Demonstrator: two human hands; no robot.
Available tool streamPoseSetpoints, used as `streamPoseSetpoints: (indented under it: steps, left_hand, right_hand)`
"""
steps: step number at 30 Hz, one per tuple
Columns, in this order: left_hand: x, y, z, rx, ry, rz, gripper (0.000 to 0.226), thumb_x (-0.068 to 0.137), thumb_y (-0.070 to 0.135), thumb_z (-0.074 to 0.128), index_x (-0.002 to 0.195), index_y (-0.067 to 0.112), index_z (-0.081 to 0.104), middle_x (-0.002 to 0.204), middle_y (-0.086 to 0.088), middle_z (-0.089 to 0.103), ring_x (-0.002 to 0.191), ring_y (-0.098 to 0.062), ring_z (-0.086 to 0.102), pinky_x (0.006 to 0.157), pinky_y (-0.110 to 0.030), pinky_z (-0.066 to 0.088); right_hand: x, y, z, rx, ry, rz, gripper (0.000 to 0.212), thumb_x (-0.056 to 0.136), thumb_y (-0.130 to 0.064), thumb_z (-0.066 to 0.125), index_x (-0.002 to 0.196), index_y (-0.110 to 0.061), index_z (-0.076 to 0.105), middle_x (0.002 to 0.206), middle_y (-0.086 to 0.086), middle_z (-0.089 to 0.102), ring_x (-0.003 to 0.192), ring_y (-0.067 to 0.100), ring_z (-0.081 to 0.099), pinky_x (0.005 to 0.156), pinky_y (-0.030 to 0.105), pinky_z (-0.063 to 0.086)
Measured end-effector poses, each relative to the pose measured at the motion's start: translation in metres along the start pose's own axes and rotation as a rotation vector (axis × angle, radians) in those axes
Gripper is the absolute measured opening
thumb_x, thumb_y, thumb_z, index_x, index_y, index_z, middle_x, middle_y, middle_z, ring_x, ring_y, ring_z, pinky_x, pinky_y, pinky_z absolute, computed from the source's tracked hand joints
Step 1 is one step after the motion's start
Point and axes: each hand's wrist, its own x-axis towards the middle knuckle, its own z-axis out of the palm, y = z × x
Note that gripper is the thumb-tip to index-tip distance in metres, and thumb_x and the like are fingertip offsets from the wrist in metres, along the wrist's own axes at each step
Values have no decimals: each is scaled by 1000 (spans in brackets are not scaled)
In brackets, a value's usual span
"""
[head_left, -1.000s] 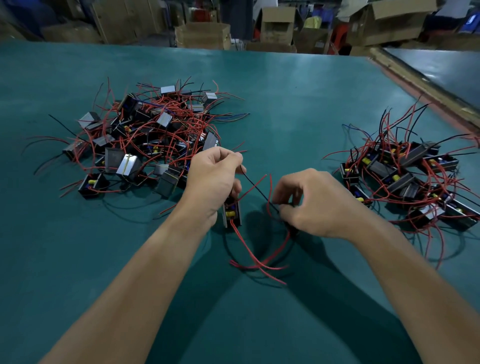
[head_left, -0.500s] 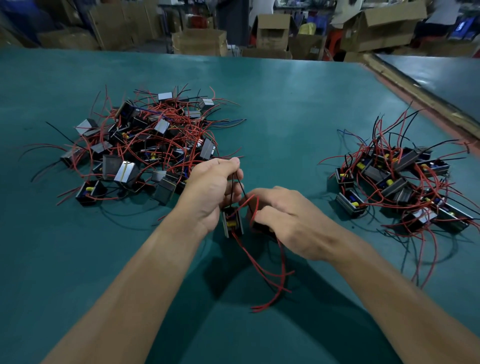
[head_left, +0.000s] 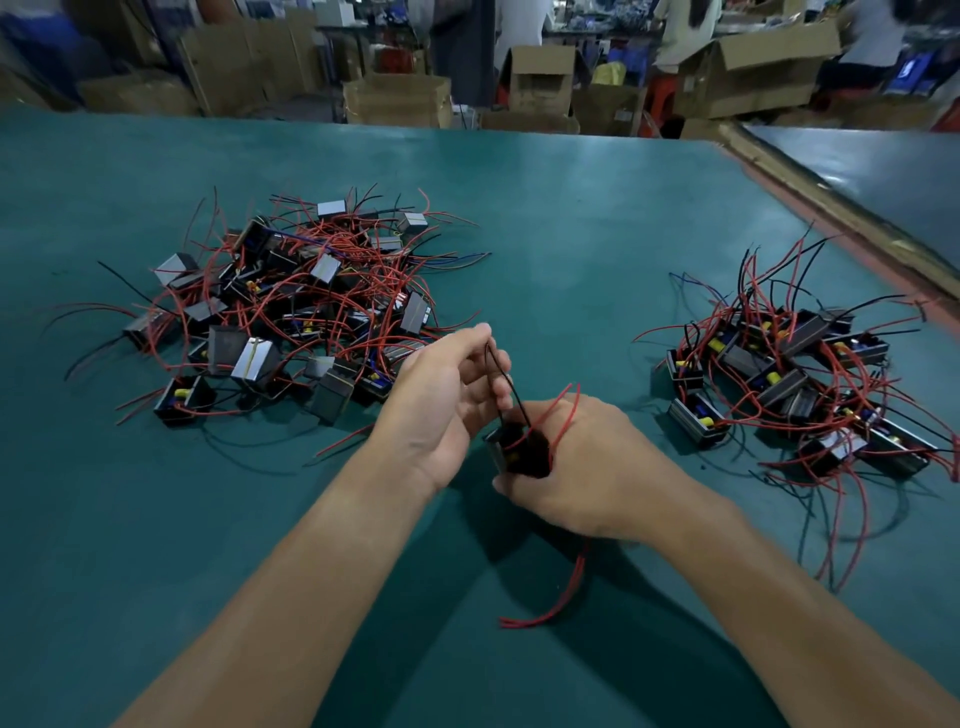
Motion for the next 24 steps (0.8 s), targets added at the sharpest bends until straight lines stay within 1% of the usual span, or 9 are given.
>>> streamPoseSetpoints:
  steps: [4,7,11,14,17,19,21,22,24]
  left_hand:
    - [0,4,-4,174,27,80,21,93,30,55,79,15,58,75,-4,68,60,-14,59,58,-26,50]
    - [0,5,-6,213,55,80,20,91,34,56,81,17,60,76,-1,69,60,-13,59,56,-24,48]
    - [4,5,-10,237,127,108,14,90,30,59,86,16,60,74,0,66,54,-12,56,47,-21,44]
    - [7,8,-13,235,217,133,8,92,21,58,90,13,56,71,-1,63,47,-11,53,43,-21,41]
    - [7,10,-15,365,343,347,6,89,10,56,86,14,54,67,1,60,45,-9,48,41,-21,37]
    - [3,11,-16,619,427,680,8,86,11,58,83,17,54,64,10,57,50,-7,49,47,-21,38]
    - [-2,15,-20,875,516,959,7,82,15,59,86,18,54,69,11,57,64,-10,53,60,-23,40]
    - [-2,18,-23,953,578,1015,10,80,17,59,90,17,55,76,9,58,74,-14,53,68,-24,39]
    - [3,22,-32,1083,682,964,27,79,21,61,104,12,55,96,-1,61,96,-21,48,83,-24,33]
  right_hand:
    - [4,12,-15,25,48,35,20,77,-35,68,94,-29,61,88,-7,64,88,19,61,81,37,52]
    - [8,23,-32,-15,128,75,21,81,-23,70,101,-27,64,99,0,65,99,25,61,90,38,49]
    - [11,37,-60,5,442,282,33,81,-18,78,112,-18,69,109,12,69,103,30,64,97,38,49]
    - [8,52,-83,-75,710,480,38,81,-23,78,117,-16,70,110,18,69,102,35,65,94,40,48]
    - [2,62,-96,-68,871,589,37,79,-22,80,115,-16,72,100,21,71,93,37,67,89,45,51]
    - [0,65,-97,-105,833,648,34,80,-17,78,113,-15,72,98,23,69,93,40,66,87,47,52]
    - [2,67,-94,-184,613,718,29,82,-12,71,111,-15,72,95,21,67,95,40,63,87,44,51]
    - [3,65,-91,-243,458,739,26,84,-11,66,109,-14,71,96,21,66,97,40,62,88,42,50]
    - [7,63,-85,-290,270,763,21,86,-12,58,107,-6,62,110,24,63,106,42,57,94,42,44]
